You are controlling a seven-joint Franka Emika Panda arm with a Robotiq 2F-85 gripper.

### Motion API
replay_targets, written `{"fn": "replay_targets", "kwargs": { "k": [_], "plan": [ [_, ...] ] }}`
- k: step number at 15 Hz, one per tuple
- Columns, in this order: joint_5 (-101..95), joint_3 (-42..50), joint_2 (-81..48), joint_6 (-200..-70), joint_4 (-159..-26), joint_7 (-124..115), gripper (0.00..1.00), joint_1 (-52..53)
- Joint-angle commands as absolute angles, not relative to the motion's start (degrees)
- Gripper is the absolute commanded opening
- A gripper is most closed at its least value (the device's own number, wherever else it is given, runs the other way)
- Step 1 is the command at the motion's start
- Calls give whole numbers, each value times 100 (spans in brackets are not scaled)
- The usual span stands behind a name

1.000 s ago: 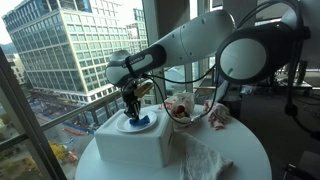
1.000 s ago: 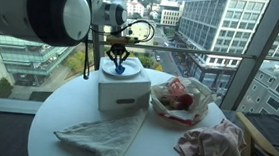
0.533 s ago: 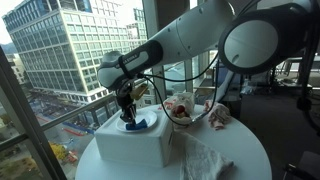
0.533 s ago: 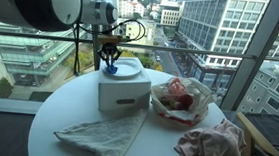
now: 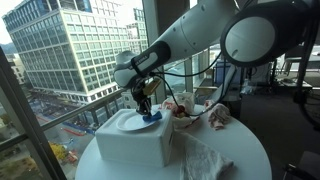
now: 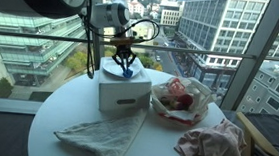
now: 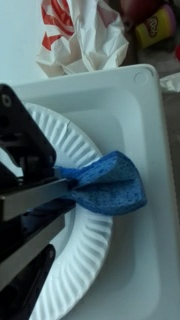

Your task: Use the blue sponge to wipe the white plate

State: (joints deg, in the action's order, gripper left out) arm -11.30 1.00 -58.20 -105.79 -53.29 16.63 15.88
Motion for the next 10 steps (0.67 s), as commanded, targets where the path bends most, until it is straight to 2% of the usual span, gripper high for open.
{"fn": "replay_targets", "kwargs": {
  "k": [1, 10],
  "plan": [
    [-1254, 253, -5995, -10984, -5278, 1501, 16, 1614],
    [-1689, 260, -6563, -11515, -4316, 1887, 16, 1853]
  ]
}}
